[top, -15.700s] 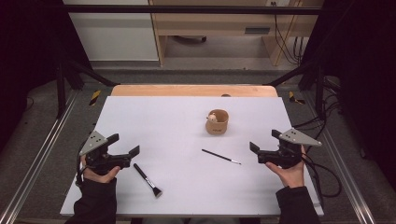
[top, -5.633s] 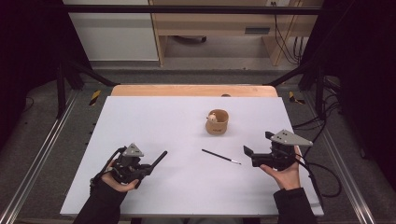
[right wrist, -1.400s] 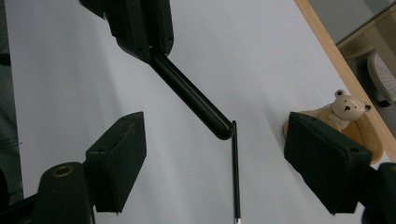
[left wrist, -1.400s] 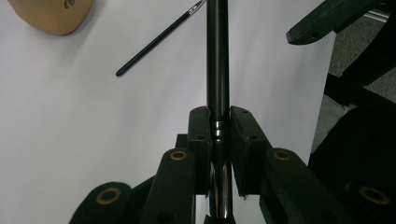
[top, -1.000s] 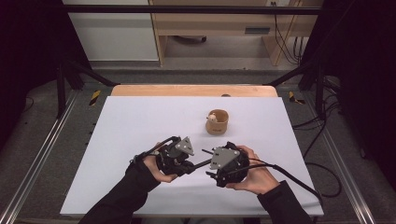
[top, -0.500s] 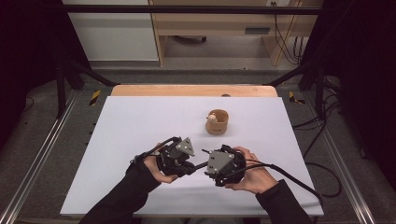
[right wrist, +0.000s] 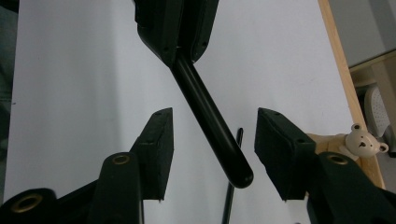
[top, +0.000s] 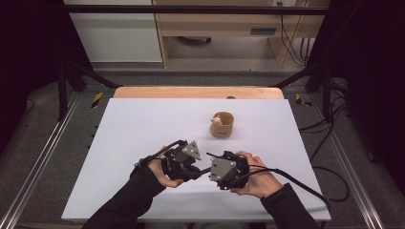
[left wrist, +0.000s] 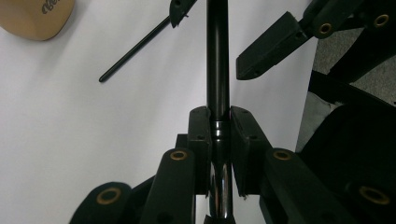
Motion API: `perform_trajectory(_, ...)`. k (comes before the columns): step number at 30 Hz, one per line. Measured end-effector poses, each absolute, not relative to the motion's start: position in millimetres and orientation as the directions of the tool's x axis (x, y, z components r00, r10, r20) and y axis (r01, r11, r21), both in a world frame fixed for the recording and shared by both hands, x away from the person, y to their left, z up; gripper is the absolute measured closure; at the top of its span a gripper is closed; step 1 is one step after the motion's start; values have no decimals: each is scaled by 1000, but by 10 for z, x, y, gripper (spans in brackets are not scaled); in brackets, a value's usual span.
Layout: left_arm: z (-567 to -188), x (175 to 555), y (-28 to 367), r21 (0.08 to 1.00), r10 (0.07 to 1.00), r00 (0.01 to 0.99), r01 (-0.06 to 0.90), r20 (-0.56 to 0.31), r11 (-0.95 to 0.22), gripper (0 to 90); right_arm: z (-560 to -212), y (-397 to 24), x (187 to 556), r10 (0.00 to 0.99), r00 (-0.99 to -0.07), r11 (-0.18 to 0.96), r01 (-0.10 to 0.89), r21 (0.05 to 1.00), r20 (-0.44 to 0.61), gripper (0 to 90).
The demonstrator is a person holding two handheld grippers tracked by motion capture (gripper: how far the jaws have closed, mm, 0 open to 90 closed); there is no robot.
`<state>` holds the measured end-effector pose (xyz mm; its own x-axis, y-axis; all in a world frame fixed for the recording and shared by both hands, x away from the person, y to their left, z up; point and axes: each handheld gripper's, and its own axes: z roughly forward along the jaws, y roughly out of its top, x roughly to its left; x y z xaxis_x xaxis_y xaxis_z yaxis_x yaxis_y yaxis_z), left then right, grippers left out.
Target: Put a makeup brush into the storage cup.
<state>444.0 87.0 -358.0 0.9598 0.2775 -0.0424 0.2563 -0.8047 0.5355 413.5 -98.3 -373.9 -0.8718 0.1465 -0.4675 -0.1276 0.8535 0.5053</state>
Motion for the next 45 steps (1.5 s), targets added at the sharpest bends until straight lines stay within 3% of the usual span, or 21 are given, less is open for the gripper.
perform_trajectory(30, -3585, 4389, 799, 542, 266, 962, 257, -64, -800, 788, -3801, -937, 4118, 58, -869, 861, -206, 465, -492, 669)
perform_trajectory(45, -3589, 4394, 812, 548, 261, 963, 258, -74, -796, 786, -3807, -937, 4106, 36, -861, 860, -232, 455, -507, 702)
